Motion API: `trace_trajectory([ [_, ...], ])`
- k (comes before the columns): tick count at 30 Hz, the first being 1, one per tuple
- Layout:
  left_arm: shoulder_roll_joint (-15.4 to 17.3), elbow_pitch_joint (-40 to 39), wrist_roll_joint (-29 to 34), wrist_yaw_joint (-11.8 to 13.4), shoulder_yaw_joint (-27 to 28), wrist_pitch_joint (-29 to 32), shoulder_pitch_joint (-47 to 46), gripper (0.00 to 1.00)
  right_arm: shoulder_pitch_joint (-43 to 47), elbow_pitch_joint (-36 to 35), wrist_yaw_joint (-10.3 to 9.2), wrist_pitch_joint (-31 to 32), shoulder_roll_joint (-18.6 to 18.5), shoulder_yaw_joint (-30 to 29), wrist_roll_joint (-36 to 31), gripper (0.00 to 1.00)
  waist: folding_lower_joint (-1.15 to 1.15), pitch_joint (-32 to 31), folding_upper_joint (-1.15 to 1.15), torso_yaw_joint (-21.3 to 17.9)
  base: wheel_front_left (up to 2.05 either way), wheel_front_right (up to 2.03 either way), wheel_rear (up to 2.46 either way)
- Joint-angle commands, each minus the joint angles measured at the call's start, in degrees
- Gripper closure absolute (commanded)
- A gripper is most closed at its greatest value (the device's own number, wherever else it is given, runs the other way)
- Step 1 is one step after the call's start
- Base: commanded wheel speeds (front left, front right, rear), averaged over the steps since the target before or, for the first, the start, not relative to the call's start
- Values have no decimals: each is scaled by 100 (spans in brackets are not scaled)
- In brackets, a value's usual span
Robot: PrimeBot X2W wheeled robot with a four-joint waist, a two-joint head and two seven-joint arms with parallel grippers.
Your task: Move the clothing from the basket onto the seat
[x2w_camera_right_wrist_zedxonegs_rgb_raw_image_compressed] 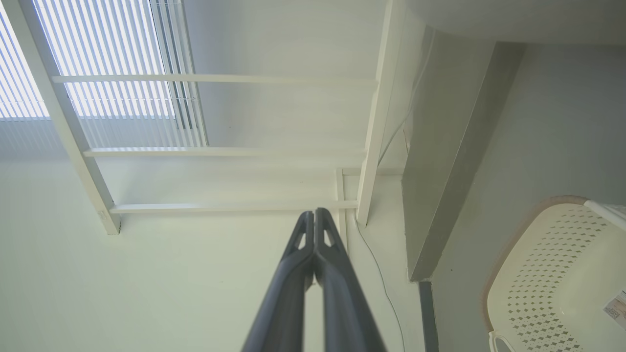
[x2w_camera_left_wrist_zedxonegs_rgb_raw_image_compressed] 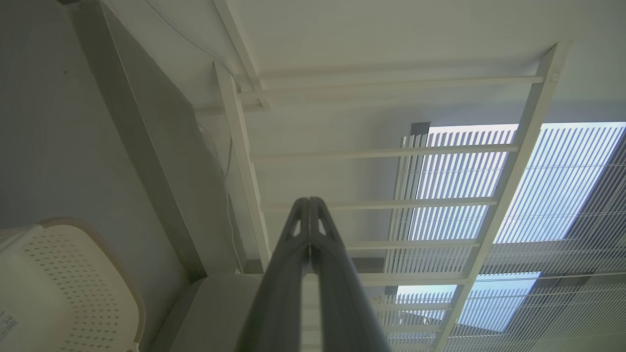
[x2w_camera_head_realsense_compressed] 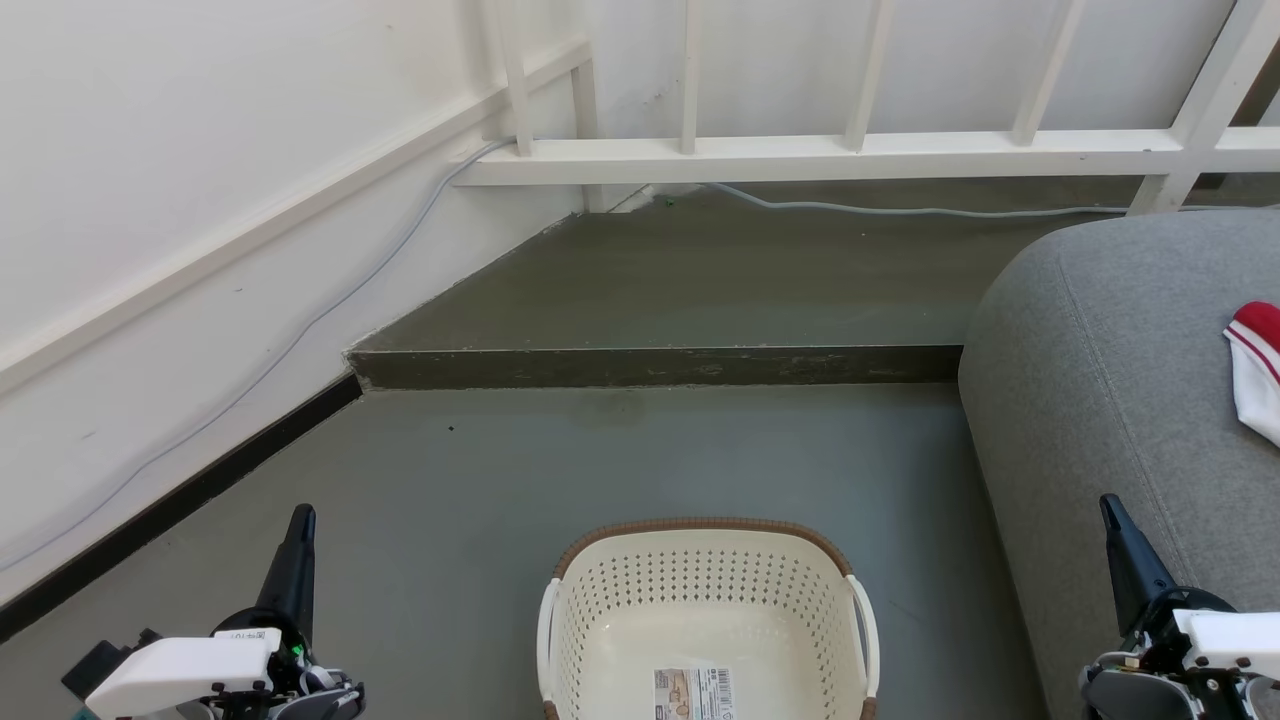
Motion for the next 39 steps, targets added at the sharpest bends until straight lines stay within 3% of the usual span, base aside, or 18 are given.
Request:
trace_trajectory([
  [1, 93, -170, -26, -43, 185, 35, -330, 100, -209, -183, 25, 46, -61, 102, 63, 100, 0, 0, 0, 0, 0, 0, 0],
  [39, 93, -170, -26, -43, 185, 35, -330, 100, -209, -184, 25, 45, -61, 103, 64, 100, 0, 0, 0, 0, 0, 0, 0],
])
